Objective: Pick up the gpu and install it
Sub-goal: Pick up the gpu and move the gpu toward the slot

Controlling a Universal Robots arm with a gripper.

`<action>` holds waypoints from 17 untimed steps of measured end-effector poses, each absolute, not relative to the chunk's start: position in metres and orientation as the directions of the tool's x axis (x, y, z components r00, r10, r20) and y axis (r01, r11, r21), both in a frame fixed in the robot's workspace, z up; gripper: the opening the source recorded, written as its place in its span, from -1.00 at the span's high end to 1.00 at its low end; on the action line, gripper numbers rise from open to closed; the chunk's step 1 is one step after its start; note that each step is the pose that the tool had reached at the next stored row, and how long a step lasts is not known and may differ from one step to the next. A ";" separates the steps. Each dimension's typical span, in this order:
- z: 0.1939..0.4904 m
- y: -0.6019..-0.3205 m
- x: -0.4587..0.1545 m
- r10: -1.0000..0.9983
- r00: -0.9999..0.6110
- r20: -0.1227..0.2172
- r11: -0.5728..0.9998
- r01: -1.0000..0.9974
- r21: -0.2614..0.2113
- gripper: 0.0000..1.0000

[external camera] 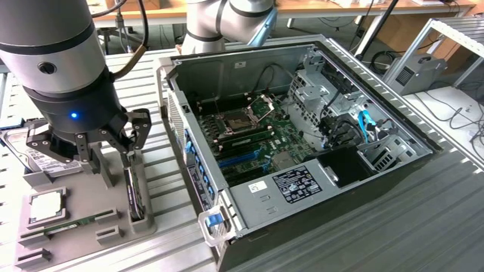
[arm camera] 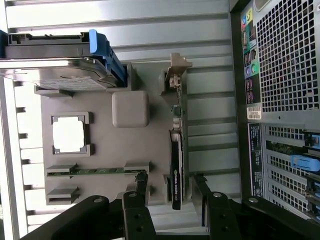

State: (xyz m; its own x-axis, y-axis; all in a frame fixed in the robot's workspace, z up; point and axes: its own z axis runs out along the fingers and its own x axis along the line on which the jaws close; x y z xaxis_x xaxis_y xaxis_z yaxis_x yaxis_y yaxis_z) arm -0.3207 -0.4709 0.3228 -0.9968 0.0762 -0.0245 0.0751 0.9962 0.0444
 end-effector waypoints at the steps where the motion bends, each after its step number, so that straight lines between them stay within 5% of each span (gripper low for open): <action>1: 0.322 -0.471 -0.321 0.076 -0.997 -0.025 0.996 0.075 0.044 0.04; 17: 0.318 -0.471 -0.318 0.076 -0.997 -0.024 0.996 0.075 0.044 0.04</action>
